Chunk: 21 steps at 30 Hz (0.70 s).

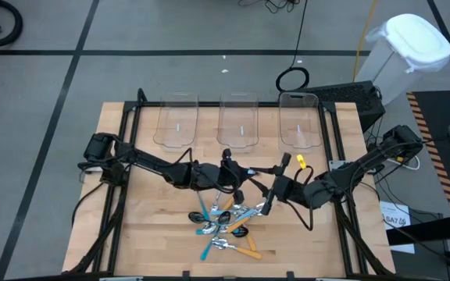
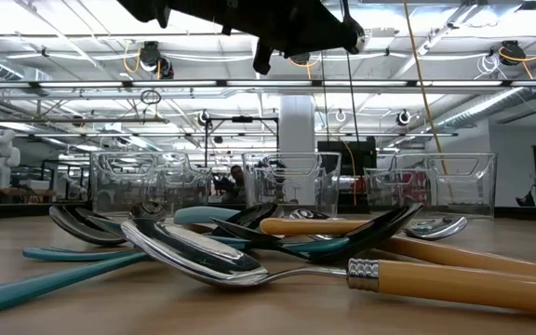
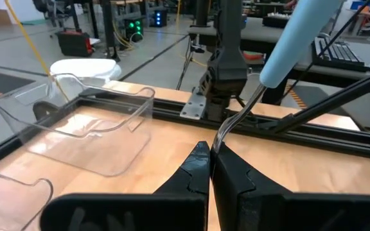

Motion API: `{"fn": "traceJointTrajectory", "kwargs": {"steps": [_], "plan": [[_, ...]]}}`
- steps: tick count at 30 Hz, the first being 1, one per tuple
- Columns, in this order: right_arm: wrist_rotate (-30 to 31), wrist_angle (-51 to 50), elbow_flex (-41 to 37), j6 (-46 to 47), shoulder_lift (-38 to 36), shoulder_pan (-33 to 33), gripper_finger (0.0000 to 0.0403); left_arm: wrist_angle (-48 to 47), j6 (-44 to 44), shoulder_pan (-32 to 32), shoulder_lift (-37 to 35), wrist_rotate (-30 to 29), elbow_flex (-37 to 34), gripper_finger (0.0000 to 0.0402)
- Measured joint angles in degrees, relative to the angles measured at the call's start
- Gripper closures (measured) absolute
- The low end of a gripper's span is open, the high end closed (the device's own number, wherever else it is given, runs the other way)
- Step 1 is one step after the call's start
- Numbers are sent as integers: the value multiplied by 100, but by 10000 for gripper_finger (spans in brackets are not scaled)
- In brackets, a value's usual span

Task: Sort silverware by color (type)
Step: Put the light blue spoon into the right transparent bin

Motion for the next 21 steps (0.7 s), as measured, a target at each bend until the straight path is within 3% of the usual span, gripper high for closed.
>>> {"fn": "traceJointTrajectory", "kwargs": {"steps": [12, 21], "plan": [[250, -134, 0, -24, 2, -13, 354, -46, -19, 0, 0, -2, 0, 399], [283, -155, 0, 0, 2, -17, 361, -40, 33, 2, -1, -6, 0, 384]]}}
